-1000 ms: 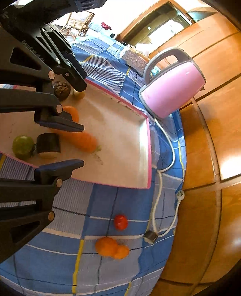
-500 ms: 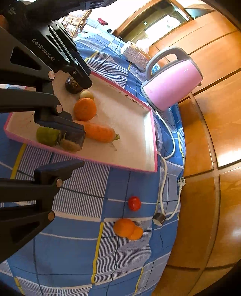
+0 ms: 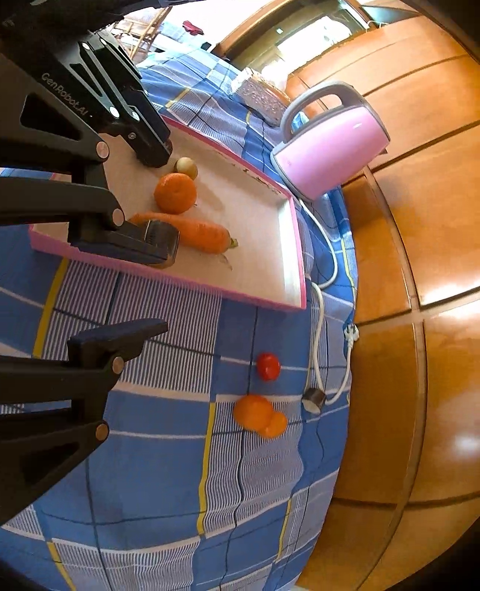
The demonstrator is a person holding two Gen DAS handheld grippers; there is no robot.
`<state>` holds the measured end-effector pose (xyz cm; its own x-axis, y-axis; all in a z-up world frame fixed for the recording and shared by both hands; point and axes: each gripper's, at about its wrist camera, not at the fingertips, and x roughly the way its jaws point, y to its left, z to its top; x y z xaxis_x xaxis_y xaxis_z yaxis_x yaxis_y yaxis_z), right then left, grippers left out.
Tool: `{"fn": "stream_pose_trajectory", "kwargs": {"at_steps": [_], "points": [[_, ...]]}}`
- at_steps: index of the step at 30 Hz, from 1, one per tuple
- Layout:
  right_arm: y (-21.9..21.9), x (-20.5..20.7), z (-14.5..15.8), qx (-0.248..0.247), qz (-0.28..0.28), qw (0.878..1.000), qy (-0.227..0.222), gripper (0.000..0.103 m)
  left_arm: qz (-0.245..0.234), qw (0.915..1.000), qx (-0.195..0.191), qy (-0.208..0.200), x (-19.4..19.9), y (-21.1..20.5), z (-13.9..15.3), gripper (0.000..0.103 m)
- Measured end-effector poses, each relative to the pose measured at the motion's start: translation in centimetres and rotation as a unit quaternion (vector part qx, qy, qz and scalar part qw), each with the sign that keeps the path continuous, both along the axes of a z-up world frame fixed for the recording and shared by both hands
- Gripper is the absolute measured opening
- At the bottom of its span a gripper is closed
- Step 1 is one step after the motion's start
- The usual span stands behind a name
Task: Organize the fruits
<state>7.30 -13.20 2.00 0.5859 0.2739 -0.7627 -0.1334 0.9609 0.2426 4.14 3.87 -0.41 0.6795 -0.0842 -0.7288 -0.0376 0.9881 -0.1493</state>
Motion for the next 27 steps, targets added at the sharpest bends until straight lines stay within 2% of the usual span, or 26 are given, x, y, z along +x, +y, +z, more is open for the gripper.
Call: {"fn": "stream_pose_trajectory", "kwargs": {"at_steps": [27], "points": [[-3.5,-2.6,0.7,-0.023,-0.066,0.998,-0.006,0.031,-0.051,0.9987,-0.004,-0.006,-1.7,-3.4,0.2,0.033]]}}
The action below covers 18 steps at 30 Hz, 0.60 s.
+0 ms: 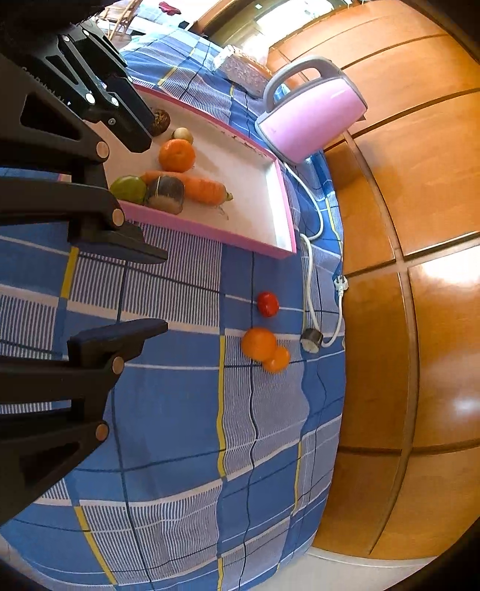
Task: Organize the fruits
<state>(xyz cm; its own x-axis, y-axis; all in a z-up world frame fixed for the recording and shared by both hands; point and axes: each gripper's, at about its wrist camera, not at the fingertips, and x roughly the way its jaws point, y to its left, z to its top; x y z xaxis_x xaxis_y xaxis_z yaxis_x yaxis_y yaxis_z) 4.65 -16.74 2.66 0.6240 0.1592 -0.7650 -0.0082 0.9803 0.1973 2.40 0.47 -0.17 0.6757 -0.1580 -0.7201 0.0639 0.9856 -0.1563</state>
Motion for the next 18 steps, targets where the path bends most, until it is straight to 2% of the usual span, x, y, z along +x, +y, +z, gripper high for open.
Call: {"fn": "stream_pose_trajectory", "kwargs": {"at_steps": [18], "points": [[-2.1,0.3,-0.8,0.01,-0.025,1.0,0.011,0.031,-0.02,0.9996,0.012,0.013,0.3,-1.9,-0.7,0.036]]}}
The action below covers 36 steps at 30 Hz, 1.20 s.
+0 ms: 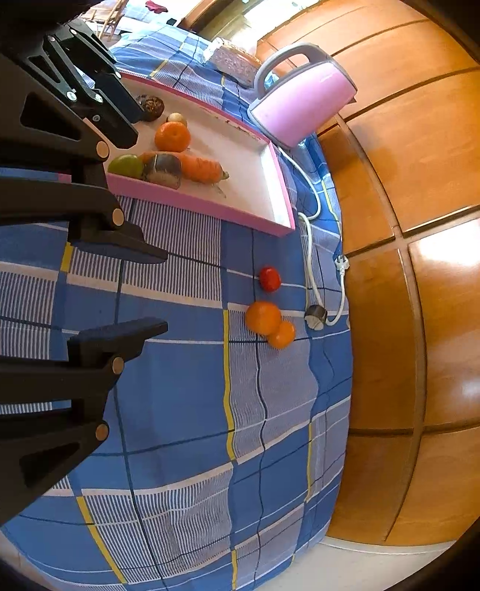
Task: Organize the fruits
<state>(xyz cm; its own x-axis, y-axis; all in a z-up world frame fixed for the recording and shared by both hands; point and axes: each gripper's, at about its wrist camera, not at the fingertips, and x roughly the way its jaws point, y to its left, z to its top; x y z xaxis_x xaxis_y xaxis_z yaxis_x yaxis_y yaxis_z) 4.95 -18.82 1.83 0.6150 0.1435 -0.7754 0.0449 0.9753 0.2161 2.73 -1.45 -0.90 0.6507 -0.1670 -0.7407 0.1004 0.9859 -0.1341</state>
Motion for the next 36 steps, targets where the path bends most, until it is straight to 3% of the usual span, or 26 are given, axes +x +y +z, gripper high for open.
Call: {"fn": "stream_pose_trajectory", "kwargs": {"at_steps": [19,36], "points": [[-1.8,6.3,-2.6,0.007,-0.016,0.999,0.028,0.031,-0.014,0.9998,0.002,0.012,6.3,-2.8,-0.6,0.036],[-2.9,12.2,-4.1,0.037,-0.048,0.997,0.039,0.037,0.006,0.9999,-0.006,0.013,11.5,-3.6,-0.5,0.036]]}}
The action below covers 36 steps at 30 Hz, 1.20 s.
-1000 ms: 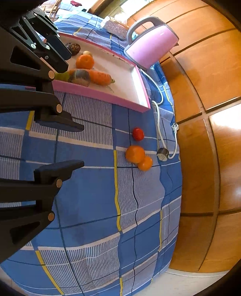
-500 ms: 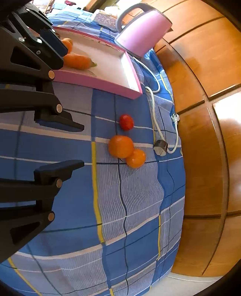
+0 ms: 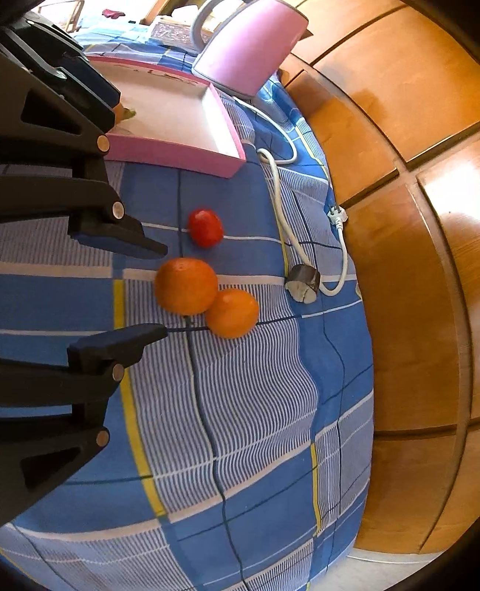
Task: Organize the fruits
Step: 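Grasp a mandarin on the bedspread with the right gripper while the left gripper grasps the red tomato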
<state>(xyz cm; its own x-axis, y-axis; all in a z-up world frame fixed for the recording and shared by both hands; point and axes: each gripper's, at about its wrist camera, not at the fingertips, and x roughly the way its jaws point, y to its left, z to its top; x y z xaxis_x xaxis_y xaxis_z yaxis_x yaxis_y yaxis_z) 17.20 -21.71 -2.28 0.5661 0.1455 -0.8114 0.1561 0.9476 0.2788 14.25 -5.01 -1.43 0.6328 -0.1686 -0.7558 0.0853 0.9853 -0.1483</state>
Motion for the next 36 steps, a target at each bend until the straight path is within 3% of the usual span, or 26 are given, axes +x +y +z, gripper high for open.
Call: {"fn": "stream_pose_trajectory", "kwargs": {"at_steps": [10,36], "points": [[0.3,1.5,-0.8,0.0,0.006,1.0,-0.001,0.036,-0.001,1.0,-0.001,0.009,1.0,0.0,-0.5,0.036],[-2.0,0.2,-0.2,-0.056,0.042,0.997,-0.01,0.033,-0.047,0.9972,-0.033,0.047,6.4,-4.3,-1.9,0.031]]}}
